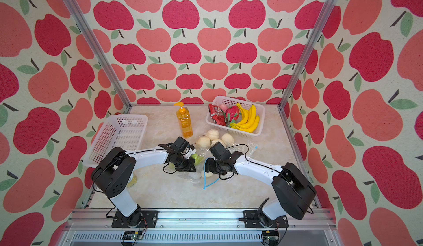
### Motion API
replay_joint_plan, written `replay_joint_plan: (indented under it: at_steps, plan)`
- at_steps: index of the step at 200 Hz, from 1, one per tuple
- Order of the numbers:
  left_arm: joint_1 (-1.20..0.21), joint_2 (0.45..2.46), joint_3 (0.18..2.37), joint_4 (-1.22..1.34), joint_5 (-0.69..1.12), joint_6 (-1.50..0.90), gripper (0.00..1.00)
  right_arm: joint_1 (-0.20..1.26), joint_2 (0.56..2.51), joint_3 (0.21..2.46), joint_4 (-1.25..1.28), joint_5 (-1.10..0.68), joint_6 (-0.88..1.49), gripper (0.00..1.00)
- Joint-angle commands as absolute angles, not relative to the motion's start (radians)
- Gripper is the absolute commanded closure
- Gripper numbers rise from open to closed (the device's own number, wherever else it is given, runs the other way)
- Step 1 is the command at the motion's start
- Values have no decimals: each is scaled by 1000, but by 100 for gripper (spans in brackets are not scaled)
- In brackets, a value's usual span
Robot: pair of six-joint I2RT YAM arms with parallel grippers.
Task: Open the zip-top bag and take out the pear
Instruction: Pick up the pear from the zipper food storage bag.
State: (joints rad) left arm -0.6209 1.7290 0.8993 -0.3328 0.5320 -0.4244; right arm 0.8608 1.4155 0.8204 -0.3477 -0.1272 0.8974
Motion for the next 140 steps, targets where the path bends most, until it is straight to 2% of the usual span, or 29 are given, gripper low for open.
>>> replay_joint_plan:
  at_steps: [1,66,76,88,101,140]
  plan:
    - [-596,1741,864,-362,504,-413,100,815,1283,809,-447,-94,859,50]
    - [-592,1703,923,-411,521,-367,100,614,972,734,-568,-118,767,50]
    - [-591,1665,947,-426,535,-342,91,581,945,749,-584,-134,732,49]
    - [-591,1609,985,-458,544,-309,72,544,923,778,-605,-162,690,48]
    - [-591,1543,1033,-493,545,-262,56,501,912,811,-607,-230,640,47]
    - [-591,1366,1097,-459,609,-76,31,443,959,918,-564,-470,535,40]
